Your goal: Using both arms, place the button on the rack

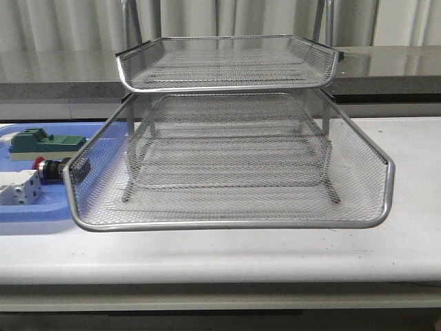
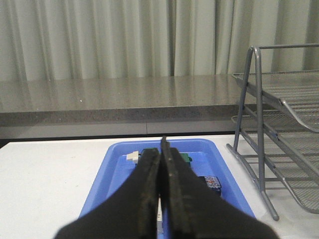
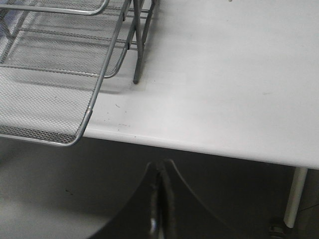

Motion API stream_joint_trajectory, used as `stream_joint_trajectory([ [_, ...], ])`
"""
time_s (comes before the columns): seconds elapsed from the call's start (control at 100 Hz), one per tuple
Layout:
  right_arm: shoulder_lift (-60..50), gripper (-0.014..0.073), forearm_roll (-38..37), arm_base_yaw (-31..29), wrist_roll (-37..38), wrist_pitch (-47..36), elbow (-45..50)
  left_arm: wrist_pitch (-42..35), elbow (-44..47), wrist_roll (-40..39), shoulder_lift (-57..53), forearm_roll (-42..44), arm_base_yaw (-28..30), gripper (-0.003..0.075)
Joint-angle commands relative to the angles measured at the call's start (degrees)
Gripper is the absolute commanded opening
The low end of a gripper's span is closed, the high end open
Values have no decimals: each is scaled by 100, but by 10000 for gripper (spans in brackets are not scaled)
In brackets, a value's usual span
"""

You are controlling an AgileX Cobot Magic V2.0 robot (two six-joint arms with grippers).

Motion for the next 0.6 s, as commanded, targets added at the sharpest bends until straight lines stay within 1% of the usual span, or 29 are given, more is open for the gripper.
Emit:
stream_joint_trajectory([
  [0.0, 47, -71, -20, -31, -19, -338, -129, -64, -573, -56, 191, -112, 6, -20],
  [0.21, 47, -71, -20, -31, -19, -338, -129, 970, -1997, -25, 1492, -69, 6, -20],
  [0.48, 47, -71, -20, -31, -19, -338, -129, 2765, -3992, -2, 3910, 584, 6, -20],
  [0.59, 47, -71, -20, -31, -19, -338, -129, 3471, -4744, 230, 4890, 657, 6, -20],
])
